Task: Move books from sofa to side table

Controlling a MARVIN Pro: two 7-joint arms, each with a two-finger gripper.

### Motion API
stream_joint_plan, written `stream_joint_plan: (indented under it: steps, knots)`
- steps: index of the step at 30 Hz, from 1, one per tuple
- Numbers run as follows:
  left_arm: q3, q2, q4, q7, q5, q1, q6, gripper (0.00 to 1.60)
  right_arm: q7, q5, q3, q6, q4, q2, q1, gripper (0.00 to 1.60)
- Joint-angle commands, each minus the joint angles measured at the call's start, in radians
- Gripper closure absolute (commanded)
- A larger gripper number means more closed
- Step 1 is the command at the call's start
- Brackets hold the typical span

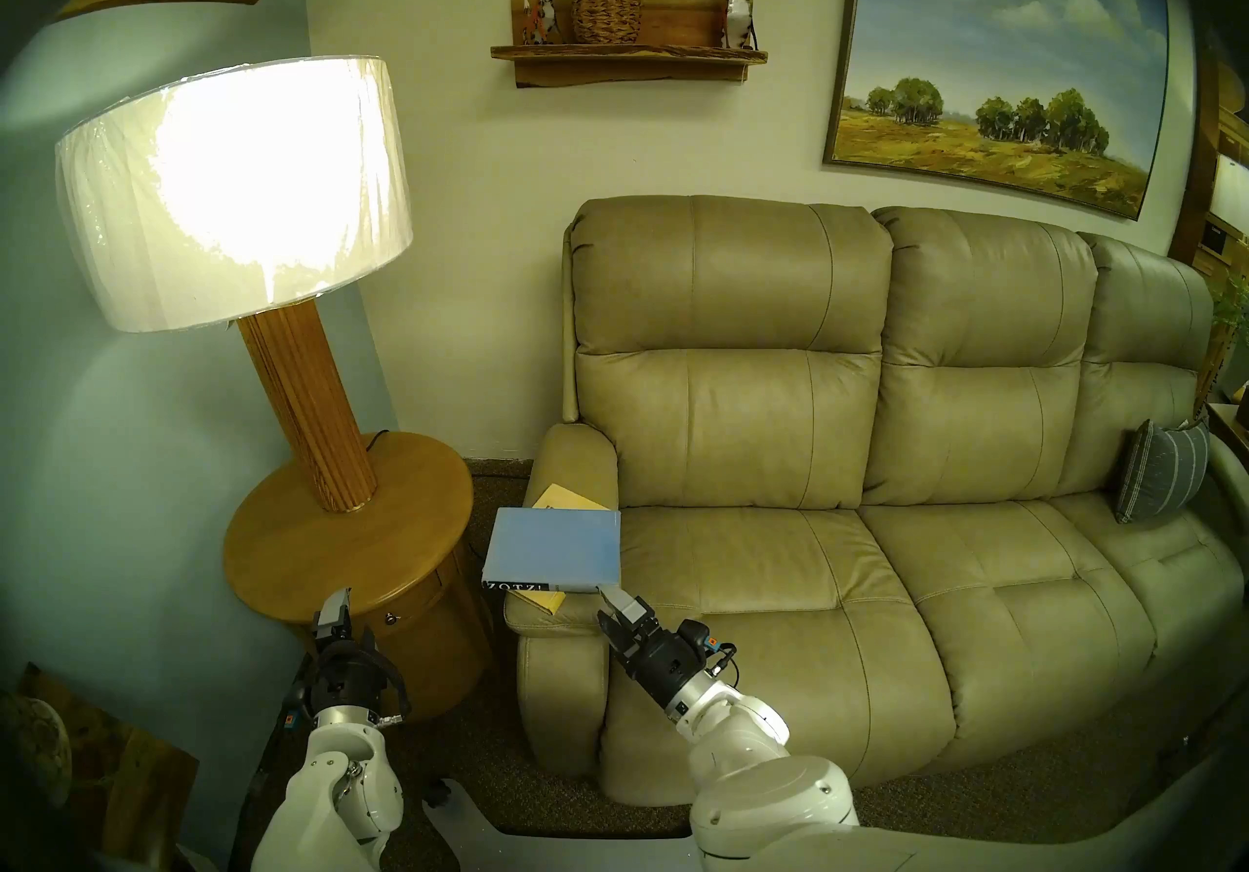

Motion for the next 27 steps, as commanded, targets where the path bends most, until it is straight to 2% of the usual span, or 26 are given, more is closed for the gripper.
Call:
stream_joint_plan:
  steps: [1,4,12,19,27]
  knots:
    - [0.0,-0.002,-0.014,-0.006,0.0,-0.001,0.0,0.0,-0.008,0.005,-0.001,-0.004,0.046,0.019,0.027,0.0]
    - [-0.001,-0.003,-0.014,-0.006,0.002,-0.001,0.001,0.0,-0.024,0.005,-0.001,-0.005,0.048,0.013,0.041,0.0]
    - [-0.003,-0.005,-0.014,-0.006,0.004,-0.002,0.003,0.0,-0.127,0.019,-0.001,-0.041,0.128,0.034,0.086,0.0]
    - [-0.005,-0.008,-0.013,-0.005,0.007,-0.002,0.005,0.0,-0.163,0.043,-0.001,-0.098,0.191,0.062,0.109,0.0]
    - [-0.008,-0.01,-0.012,-0.005,0.009,-0.003,0.008,0.0,-0.275,0.072,-0.001,-0.126,0.249,0.09,0.157,0.0]
